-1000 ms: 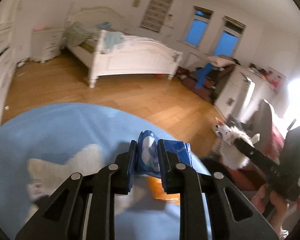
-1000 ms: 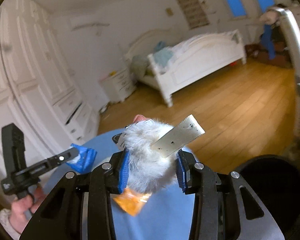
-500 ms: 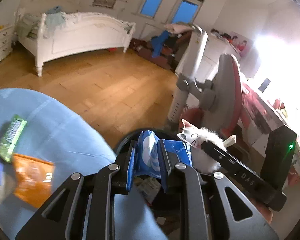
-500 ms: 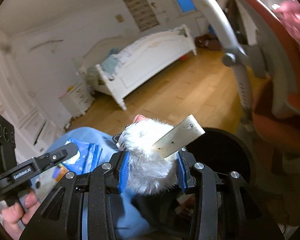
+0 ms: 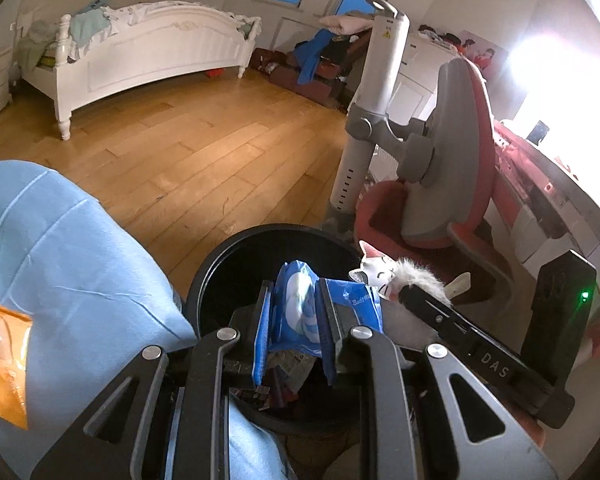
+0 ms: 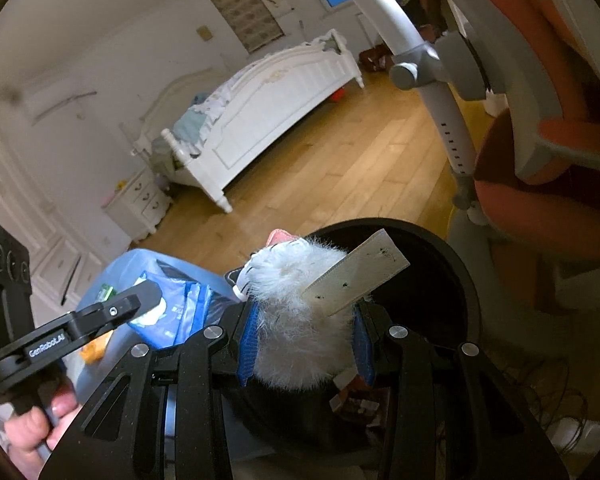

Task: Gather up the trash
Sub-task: 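Carry both items over the black bin and open both tools, then move both open tools back over the table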

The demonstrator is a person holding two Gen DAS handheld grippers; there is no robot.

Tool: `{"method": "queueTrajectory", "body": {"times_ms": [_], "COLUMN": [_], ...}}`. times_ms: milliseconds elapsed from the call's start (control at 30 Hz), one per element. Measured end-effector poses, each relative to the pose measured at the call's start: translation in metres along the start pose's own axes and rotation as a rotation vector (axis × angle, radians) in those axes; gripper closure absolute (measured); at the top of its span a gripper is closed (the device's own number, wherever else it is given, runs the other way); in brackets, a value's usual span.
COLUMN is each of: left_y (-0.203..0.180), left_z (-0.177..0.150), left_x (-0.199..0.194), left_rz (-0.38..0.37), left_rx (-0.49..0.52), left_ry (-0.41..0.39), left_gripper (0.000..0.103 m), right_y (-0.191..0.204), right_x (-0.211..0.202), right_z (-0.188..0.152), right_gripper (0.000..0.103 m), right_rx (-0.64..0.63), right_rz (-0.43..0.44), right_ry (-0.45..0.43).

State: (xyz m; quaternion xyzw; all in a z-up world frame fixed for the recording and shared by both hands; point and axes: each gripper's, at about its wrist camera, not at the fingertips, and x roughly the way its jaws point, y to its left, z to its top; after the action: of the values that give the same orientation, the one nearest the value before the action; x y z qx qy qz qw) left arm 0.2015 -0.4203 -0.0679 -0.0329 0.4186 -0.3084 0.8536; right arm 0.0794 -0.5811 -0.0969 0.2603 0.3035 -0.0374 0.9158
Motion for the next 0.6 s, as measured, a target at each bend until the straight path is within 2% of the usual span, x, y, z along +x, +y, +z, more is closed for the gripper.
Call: {"method": "queueTrajectory", "body": {"times_ms": [67,167,200,233,267,300,333,533,600], "left_y": [-0.003,-0.011,-0.015,-0.018,-0.022,-0.023,-0.025,-0.019,-0.009], "left_z": [0.001,0.0,0.0,-0.001,-0.002,-0.003,-0.004,-0.011,-0.014], "left_x": [0.004,0.008,0.009,0.008,0.006,0.003,-0.003,-0.024,-0.036], "left_rz": [0.004,-0.009,-0.004,0.0,0.017,0.032,0.04,0.048,0.064], "left_rx": [0.014,0.06,0.083,0.1,0.118,0.126,0.133,0.144,0.126], "left_ry": [0.01,0.034,0.037,0.038,0.027,0.008,-0.021,-0.049,-0.059], "left_gripper": [0.079,0.077,0.073,0.054,0.027,0.018,0.013,0.013,0.013], "right_y": [-0.003,-0.01,-0.011,-0.011,-0.011,-0.01,-0.008,0.005,0.013], "right_x": [0.0,0.003,0.001,-0.001,-0.002,-0.003,-0.004,-0.007,-0.007], "right_z": [0.001,0.002,0.002,0.003,0.003,0.004,0.005,0.003,0.003], "right_gripper": [0.059,0.04,0.03,0.026,0.026,0.026,0.026,0.026,0.022], "right_rx": [0.017,0.053,0.062,0.069,0.069,0.065,0.061,0.045,0.037], "right_rz": [-0.004,-0.01,-0.009,-0.008,-0.009,-0.012,-0.013,-0.008,-0.001], "right_ry": [0.004,0.014,0.009,0.002,-0.001,0.0,0.0,0.007,0.012]}}
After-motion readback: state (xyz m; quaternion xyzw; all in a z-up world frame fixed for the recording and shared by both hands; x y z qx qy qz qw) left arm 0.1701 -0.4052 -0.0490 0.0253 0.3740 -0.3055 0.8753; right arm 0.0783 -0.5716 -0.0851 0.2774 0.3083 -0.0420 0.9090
